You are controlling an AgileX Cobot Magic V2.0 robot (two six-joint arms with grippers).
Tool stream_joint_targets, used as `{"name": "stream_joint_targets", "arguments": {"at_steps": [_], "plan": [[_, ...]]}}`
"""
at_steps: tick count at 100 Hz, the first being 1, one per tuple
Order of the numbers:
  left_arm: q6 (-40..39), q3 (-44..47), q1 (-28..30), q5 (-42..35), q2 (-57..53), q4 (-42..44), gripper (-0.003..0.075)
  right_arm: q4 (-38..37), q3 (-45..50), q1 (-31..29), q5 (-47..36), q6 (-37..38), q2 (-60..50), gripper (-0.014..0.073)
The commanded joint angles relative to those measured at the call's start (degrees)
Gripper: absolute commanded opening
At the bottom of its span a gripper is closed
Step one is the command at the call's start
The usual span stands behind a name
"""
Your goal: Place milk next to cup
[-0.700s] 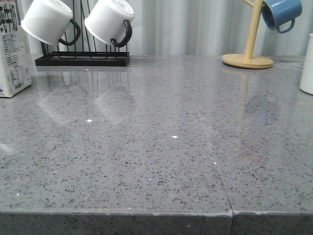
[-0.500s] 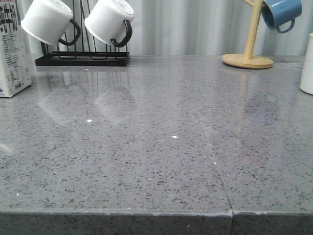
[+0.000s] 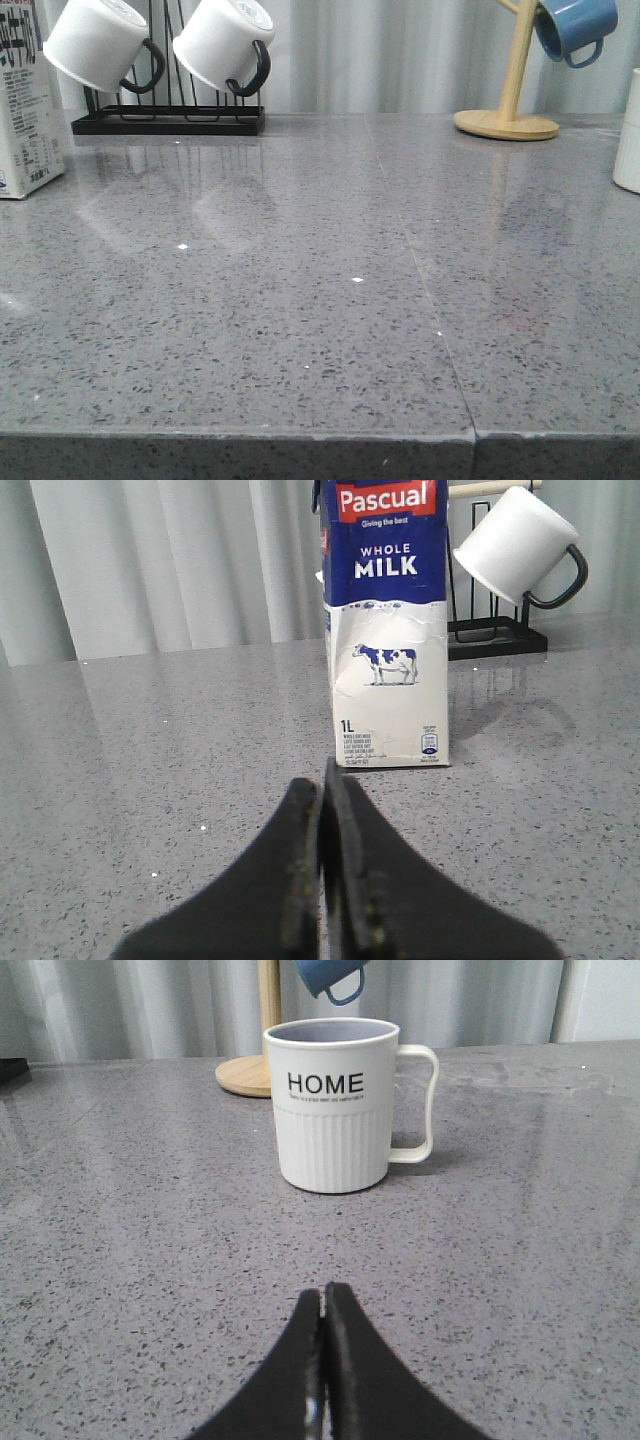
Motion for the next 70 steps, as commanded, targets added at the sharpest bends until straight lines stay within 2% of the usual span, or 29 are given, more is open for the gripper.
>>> {"name": "stream_joint_targets", "arguments": {"at_steps": [1, 19, 50, 70], "plan": [[-0.15, 3.39, 0.16, -4.72, -1.7, 0.0, -0.002, -0.68, -1.0, -0.36, -4.38, -0.36, -1.3, -0.0066], [-0.15, 3.39, 0.16, -4.72, -1.7, 0.0, -0.002, -0.68, -4.63, -0.36, -1.32, -0.36, -1.13, -0.0066], [-0.15, 3.39, 0.16, -4.72, -1.7, 0.0, -0.002, -0.63, -20.59, -0.36, 14.5, -0.36, 9.37, -0.0066], [-0.15, 3.39, 0.16, -4.72, -1.7, 0.0, -0.002, 1.03, -24.94, -0.36, 12.54, -0.36, 20.19, -0.0066]]}}
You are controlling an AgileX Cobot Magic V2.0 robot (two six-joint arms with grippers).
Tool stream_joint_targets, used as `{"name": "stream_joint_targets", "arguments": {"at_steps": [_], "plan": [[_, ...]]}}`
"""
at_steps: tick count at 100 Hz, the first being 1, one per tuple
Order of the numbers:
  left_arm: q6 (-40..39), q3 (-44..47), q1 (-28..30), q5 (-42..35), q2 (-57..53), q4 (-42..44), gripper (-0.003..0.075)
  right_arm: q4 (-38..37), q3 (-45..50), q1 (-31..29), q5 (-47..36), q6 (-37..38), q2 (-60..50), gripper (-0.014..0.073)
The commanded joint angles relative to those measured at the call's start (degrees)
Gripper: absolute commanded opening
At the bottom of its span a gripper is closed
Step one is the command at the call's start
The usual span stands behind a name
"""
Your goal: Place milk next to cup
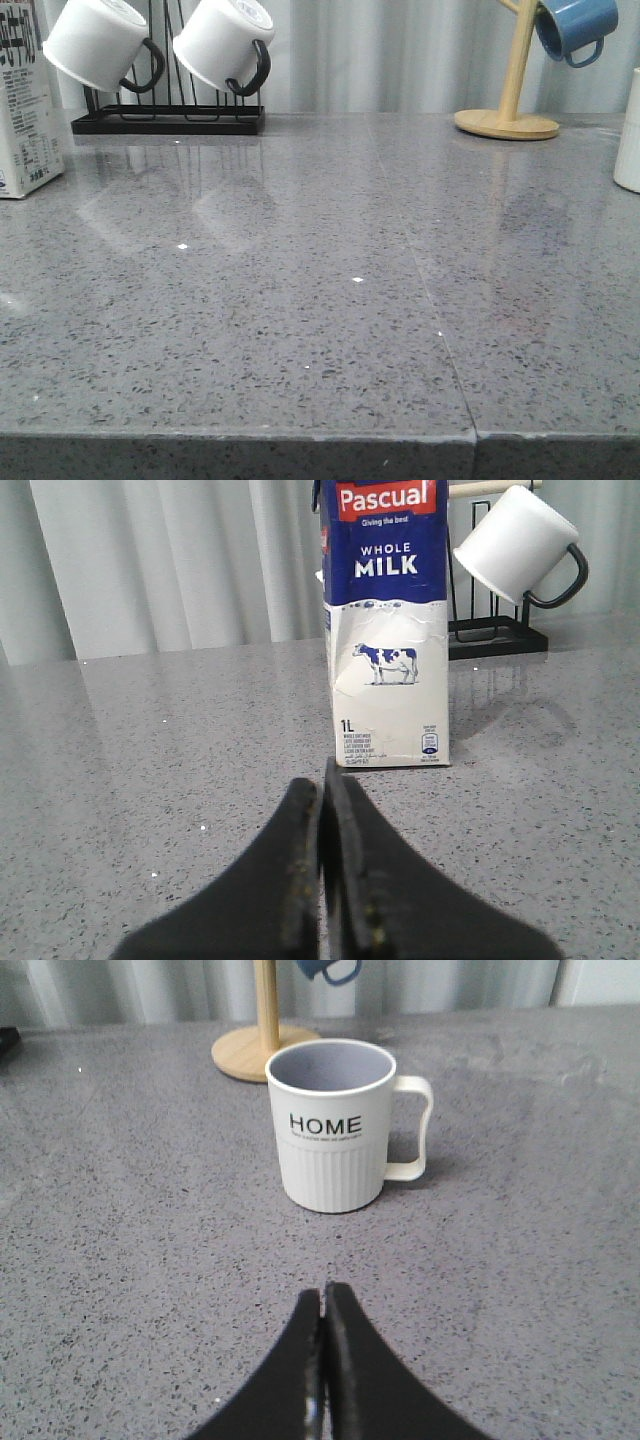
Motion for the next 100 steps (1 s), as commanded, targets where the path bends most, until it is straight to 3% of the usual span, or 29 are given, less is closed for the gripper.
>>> {"name": "stream_joint_targets", "arguments": {"at_steps": [1, 17, 39, 49, 100], "plan": [[-0.15, 3.39, 0.16, -4.72, -1.7, 0.0, -0.002, 1.02, -2.47, -0.36, -5.24, -0.36, 4.37, -0.0066], [-0.15, 3.39, 0.16, -4.72, -1.7, 0.0, -0.002, 1.65, -2.36, -0.36, -10.41, -0.36, 10.96, -0.0032], [-0.15, 3.39, 0.16, -4.72, -1.7, 0.0, -0.002, 0.01, -2.36, -0.57, -21.93, -0.36, 21.3, 0.033], [-0.15, 3.39, 0.16, -4.72, -1.7, 0.0, -0.002, -0.32, -2.36, -0.57, -29.12, -0.41, 26.47, 0.0423], [-0.15, 3.39, 0.16, -4.72, -1.7, 0.0, -0.002, -0.8, -2.36, -12.46, -61.11, -1.99, 53.62, 0.0438]]}}
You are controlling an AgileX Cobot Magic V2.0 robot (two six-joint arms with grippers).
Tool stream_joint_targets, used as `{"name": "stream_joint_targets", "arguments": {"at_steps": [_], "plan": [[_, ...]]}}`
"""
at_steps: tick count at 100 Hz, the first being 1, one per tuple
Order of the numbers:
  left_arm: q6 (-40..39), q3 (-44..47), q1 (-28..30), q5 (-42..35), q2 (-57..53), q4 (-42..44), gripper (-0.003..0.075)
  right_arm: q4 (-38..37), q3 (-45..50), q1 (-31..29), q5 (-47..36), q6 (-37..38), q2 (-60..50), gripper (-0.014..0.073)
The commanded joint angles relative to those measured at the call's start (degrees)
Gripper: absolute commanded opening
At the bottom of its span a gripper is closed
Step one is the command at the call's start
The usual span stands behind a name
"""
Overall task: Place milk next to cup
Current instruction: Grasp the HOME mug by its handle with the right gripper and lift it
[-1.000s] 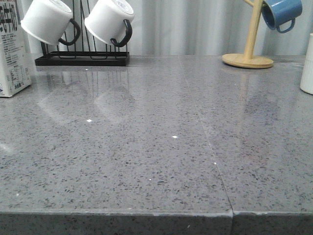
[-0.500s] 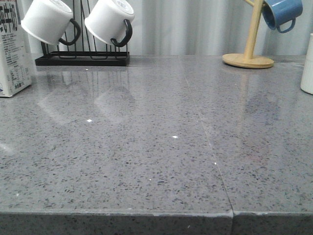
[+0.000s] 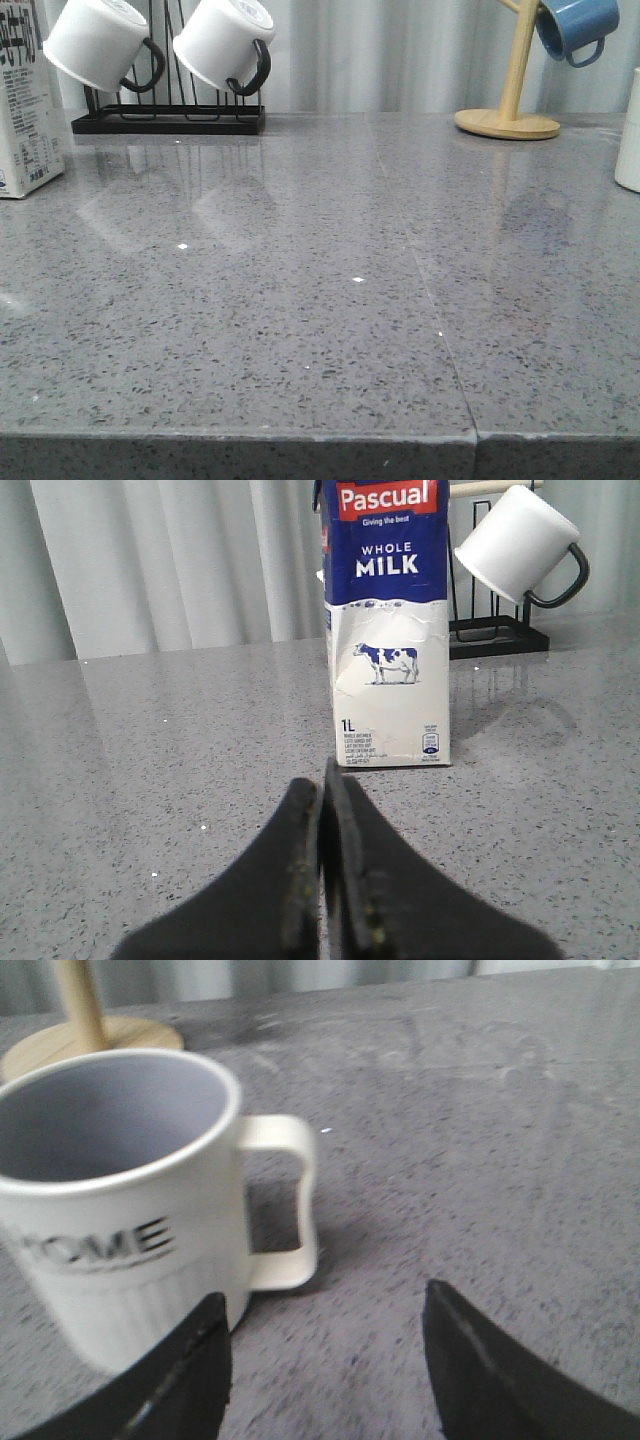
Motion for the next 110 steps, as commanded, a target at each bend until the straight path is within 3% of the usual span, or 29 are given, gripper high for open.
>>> {"name": "stream_joint_targets", "arguments": {"at_steps": [1, 27, 66, 76, 94, 110], "plan": [[-0.15, 3.39, 0.16, -4.72, -1.7, 0.0, -0.002, -0.76, -1.88, -1.11, -10.78, -0.51, 2.51, 0.0438], [-0.15, 3.39, 0.16, -4.72, -1.7, 0.0, -0.002, -1.82, -2.67, -1.1, -19.93, -0.51, 10.44, 0.0438], [-0.15, 3.39, 0.16, -4.72, -1.7, 0.0, -0.002, -1.89, -11.27, -1.03, -20.64, -0.51, 20.43, 0.0421], [-0.15, 3.39, 0.16, -4.72, -1.7, 0.0, -0.002, -1.88, -12.45, -1.03, -20.63, -0.46, 22.22, 0.0302], [-0.15, 3.39, 0.16, -4.72, -1.7, 0.0, -0.002, -1.88, -12.51, -1.03, -20.75, -0.46, 22.54, -0.0062], [-0.15, 3.39, 0.16, -4.72, -1.7, 0.0, -0.002, -1.88, -12.51, -0.79, -20.24, -0.34, 21.66, -0.0066]]}}
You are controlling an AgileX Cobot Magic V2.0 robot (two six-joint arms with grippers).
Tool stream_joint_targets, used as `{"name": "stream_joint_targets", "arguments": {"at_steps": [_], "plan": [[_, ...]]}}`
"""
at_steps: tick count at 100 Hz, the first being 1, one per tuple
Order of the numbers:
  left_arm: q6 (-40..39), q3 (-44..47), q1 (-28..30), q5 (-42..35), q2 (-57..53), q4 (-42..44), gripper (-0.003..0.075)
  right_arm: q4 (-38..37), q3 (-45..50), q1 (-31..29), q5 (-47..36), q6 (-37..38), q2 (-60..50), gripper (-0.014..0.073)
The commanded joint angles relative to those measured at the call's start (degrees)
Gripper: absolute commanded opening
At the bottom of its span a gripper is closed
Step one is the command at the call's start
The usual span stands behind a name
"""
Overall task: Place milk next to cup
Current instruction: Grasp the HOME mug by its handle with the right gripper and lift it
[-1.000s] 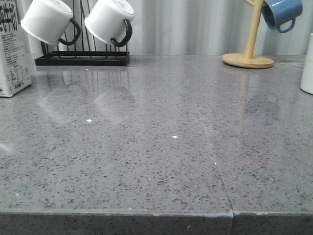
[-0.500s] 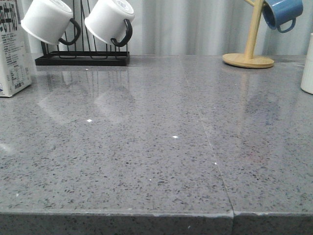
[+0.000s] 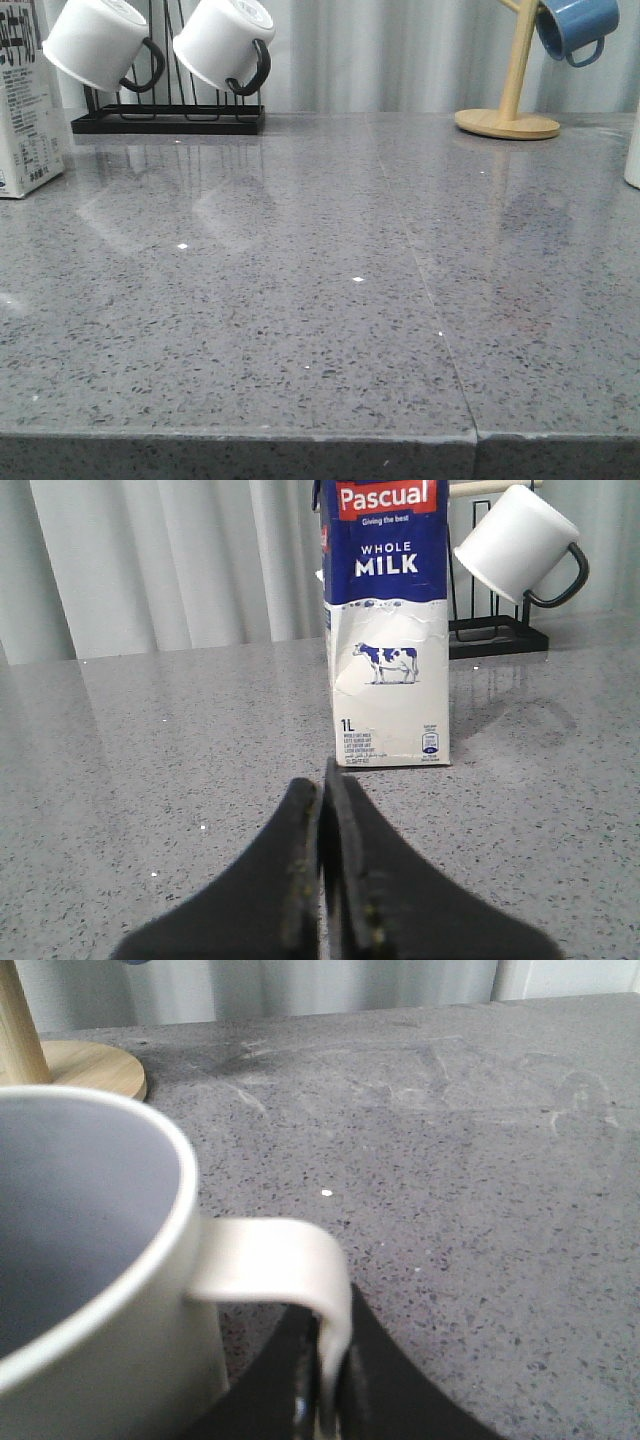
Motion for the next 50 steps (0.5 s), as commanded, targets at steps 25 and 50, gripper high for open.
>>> {"name": "stream_joint_targets", "arguments": {"at_steps": [25, 50], "plan": [[-0.15, 3.39, 0.16, -4.72, -1.7, 0.0, -0.002, -0.77, -1.49, 9.09, -5.06, 0.3, -7.52, -0.0066], [-0.15, 3.39, 0.16, -4.72, -1.7, 0.0, -0.002, -0.71, -4.36, 23.61, -6.81, 0.3, -6.14, -0.0062]]}}
